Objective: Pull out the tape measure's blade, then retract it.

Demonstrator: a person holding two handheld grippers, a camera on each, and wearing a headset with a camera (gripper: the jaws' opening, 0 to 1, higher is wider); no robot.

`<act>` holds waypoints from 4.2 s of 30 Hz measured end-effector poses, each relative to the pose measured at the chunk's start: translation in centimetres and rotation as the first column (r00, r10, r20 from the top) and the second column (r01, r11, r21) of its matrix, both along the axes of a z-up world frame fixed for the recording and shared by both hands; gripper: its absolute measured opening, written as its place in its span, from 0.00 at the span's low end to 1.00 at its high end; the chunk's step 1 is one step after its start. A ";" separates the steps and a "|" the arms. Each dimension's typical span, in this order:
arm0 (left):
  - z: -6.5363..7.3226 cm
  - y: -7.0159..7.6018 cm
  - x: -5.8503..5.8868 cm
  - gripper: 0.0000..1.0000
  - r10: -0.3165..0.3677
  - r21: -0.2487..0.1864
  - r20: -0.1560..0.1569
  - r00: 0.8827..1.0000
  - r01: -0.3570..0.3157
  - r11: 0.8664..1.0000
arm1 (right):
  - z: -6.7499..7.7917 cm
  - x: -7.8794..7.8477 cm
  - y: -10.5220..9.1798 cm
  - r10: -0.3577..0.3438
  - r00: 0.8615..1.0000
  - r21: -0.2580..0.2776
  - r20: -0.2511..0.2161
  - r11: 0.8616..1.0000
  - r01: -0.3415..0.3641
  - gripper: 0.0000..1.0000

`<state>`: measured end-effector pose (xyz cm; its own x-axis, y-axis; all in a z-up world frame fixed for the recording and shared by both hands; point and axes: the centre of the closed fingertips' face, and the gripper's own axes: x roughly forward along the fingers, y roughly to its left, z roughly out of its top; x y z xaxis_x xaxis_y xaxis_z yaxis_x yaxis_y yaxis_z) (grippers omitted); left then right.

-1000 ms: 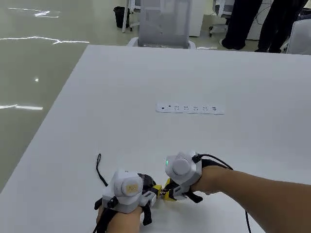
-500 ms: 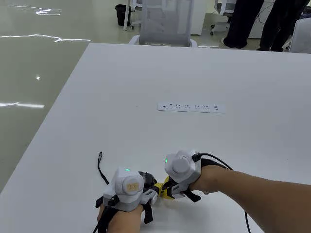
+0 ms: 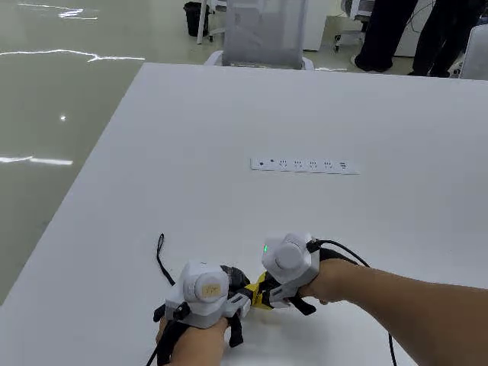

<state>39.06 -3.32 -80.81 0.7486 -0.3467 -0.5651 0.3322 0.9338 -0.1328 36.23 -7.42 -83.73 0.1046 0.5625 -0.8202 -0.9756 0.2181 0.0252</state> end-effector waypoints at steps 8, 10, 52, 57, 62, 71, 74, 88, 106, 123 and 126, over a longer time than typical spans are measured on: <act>0.1 0.0 0.0 0.64 -0.001 -0.005 -0.003 1.000 0.001 1.000 | 0.1 0.0 0.3 0.001 1.000 0.024 0.002 1.000 -0.001 0.14; 0.0 0.0 0.0 0.64 -0.001 -0.004 -0.002 1.000 0.001 1.000 | 0.0 0.1 0.3 0.000 1.000 0.027 0.003 1.000 0.000 0.14; 0.1 0.2 -0.1 0.64 -0.010 -0.023 -0.011 1.000 0.010 1.000 | 0.2 -0.2 0.1 -0.038 0.999 0.092 0.034 0.995 0.035 0.14; 0.1 0.1 -0.1 0.64 -0.015 -0.021 -0.010 1.000 0.015 1.000 | 0.3 -0.2 0.4 -0.033 0.999 0.100 0.028 0.994 0.030 0.14; 0.1 0.1 -0.1 0.64 -0.018 -0.022 -0.010 1.000 0.017 1.000 | 0.3 -0.2 0.3 -0.032 0.999 0.105 0.032 0.994 0.029 0.14; 0.0 0.1 -0.1 0.65 -0.033 -0.033 -0.032 0.999 0.032 0.999 | 0.2 -0.2 0.3 -0.052 0.998 0.093 0.041 0.994 0.048 0.15; -0.1 0.1 -0.3 0.65 -0.064 -0.024 -0.041 0.997 0.064 0.998 | 0.2 -0.3 0.3 -0.067 0.997 0.084 0.040 0.994 0.063 0.15; 0.2 0.5 -1.0 0.64 -0.190 0.021 -0.051 0.981 0.191 0.981 | 0.5 -1.2 -1.2 -0.122 0.991 0.056 0.055 0.991 0.119 0.41; 2.8 3.1 -2.4 0.99 -0.329 -0.049 0.009 0.944 0.329 0.943 | 2.8 -1.5 -5.0 -0.402 0.915 0.189 0.037 0.902 0.388 0.86; 3.2 10.0 -4.9 0.99 -0.257 0.003 0.015 0.966 0.257 0.966 | 5.7 -2.9 -12.2 -0.612 0.788 0.269 0.071 0.772 0.576 1.00; 3.6 11.6 -5.0 0.99 -0.225 -0.039 0.015 0.974 0.225 0.974 | 5.9 -3.8 -13.3 -0.626 0.776 0.289 0.082 0.760 0.583 1.00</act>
<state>34.08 8.25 -77.18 0.6543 -0.5292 -0.5402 0.5347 0.8289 -0.1643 32.41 -20.71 -77.79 0.6081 0.5065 -0.6114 -0.6358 0.7719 0.0071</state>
